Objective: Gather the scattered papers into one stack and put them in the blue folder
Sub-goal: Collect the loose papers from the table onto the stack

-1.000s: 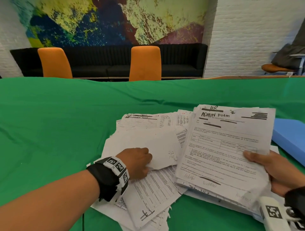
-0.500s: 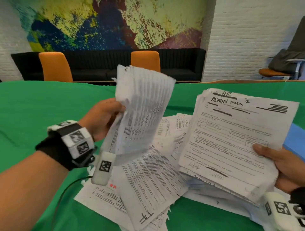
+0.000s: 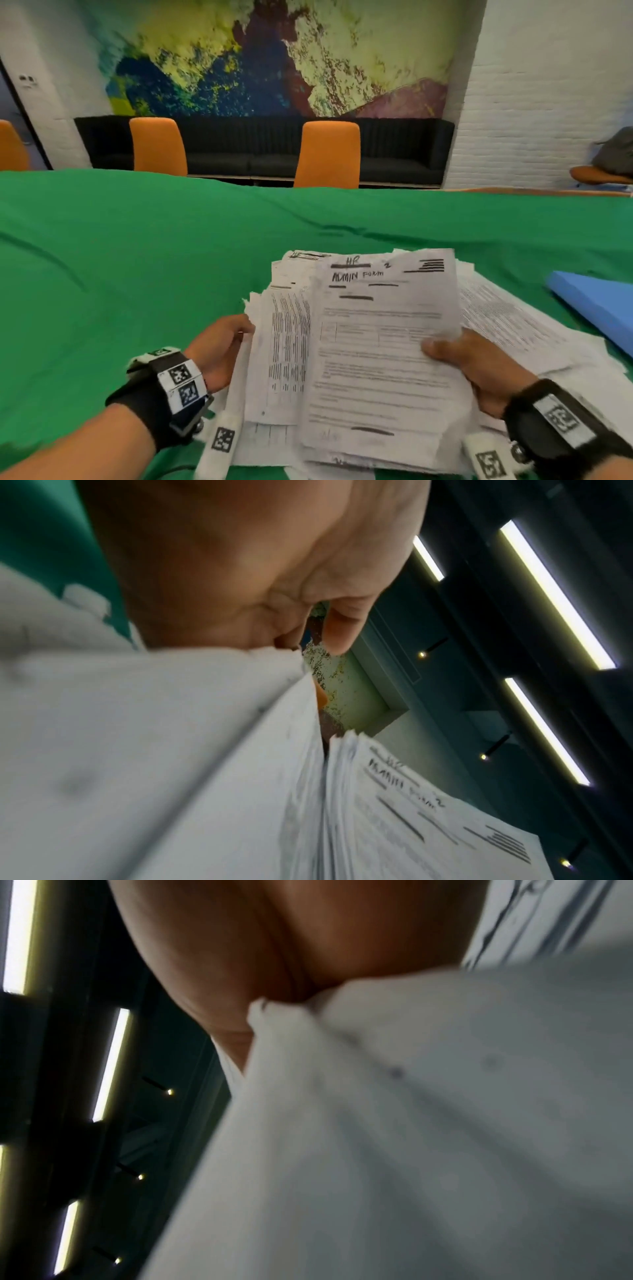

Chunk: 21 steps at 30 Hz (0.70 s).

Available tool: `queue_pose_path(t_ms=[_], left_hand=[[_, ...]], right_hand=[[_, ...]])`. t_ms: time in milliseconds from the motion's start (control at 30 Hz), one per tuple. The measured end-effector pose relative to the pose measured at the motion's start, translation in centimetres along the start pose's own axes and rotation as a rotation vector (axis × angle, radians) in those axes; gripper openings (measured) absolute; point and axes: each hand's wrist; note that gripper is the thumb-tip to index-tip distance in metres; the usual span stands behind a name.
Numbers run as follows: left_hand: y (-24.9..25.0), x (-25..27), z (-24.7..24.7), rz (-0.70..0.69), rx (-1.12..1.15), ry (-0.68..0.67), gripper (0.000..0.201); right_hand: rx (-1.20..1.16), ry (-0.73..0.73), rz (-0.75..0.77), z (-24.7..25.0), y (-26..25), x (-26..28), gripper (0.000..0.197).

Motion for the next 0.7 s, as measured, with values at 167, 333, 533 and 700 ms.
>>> queue_pose_path(t_ms=[167, 333, 533, 700], left_hand=[[0.8, -1.2, 1.2, -0.075, -0.358, 0.162, 0.055], [1.1, -2.3, 1.4, -0.231, -0.551, 0.217, 0.028], [1.1, -1.2, -1.0, -0.190, -0.147, 0.031, 0.041], [1.0, 1.2, -3.3, -0.192, 0.068, -0.215, 0.035]], right_hand=[[0.045, -0.024, -0.082, -1.5, 1.5, -1.6, 0.038], [-0.052, -0.018, -0.055, -2.0, 0.3, -1.6, 0.038], [-0.127, 0.014, -0.013, -2.2, 0.1, -2.3, 0.041], [-0.164, -0.015, -0.033, -3.6, 1.1, -3.0, 0.044]])
Point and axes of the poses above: each hand's wrist, its own x-axis away from the middle knuckle, its own z-axis out of the back of the hand, y = z × x, and after that the axes turned 7 degrees about x, right-handed
